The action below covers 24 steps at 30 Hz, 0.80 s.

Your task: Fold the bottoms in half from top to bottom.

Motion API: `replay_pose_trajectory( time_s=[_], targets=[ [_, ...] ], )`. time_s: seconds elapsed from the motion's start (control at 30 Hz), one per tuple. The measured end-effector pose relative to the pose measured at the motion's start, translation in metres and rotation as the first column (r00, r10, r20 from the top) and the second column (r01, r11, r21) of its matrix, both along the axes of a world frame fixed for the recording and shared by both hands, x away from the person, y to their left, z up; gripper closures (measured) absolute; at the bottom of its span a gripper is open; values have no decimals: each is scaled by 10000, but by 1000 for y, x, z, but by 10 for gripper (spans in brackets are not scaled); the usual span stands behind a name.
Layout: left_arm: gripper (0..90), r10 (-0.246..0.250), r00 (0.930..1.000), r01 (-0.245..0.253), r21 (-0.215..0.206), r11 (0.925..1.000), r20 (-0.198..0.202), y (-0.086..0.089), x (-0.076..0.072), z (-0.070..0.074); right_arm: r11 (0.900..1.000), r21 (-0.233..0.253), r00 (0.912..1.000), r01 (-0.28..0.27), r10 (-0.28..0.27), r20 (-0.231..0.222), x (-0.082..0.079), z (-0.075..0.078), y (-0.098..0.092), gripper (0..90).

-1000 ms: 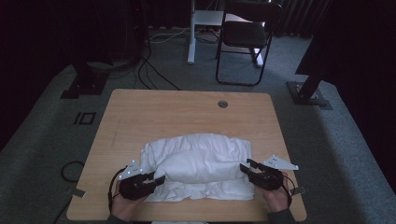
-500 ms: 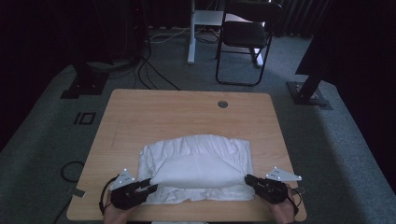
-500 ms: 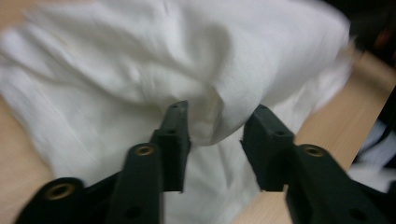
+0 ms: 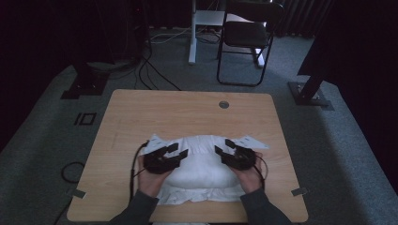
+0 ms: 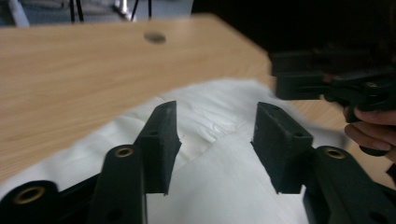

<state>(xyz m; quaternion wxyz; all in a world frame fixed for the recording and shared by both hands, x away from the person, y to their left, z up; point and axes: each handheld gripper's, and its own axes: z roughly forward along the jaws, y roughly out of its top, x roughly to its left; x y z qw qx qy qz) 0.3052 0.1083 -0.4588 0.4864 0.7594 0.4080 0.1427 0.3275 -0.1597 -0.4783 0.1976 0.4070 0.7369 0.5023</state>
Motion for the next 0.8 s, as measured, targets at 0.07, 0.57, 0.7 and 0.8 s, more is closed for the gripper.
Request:
replay_pose_trajectory(
  time_s=[0.07,0.57,0.7,0.8],
  targets=[
    [523,-52,9984,87,616,9981,-572,-13,4,-21,9997,-225,9999,77,-80,-118,5,-5,9,440],
    [571,95,9975,-11,1195,9928,-696,30,-28,-97,9726,-2292,9989,-389,323,-328,-33,-78,16,419],
    [576,522,9960,-435,1163,9923,-726,35,-13,-96,9740,-2244,9982,-302,177,-574,-22,-78,23,420],
    [540,899,9923,-798,1159,9900,-850,36,-3,-89,9747,-2225,9984,-218,95,-563,-13,-79,28,421]
  ],
)
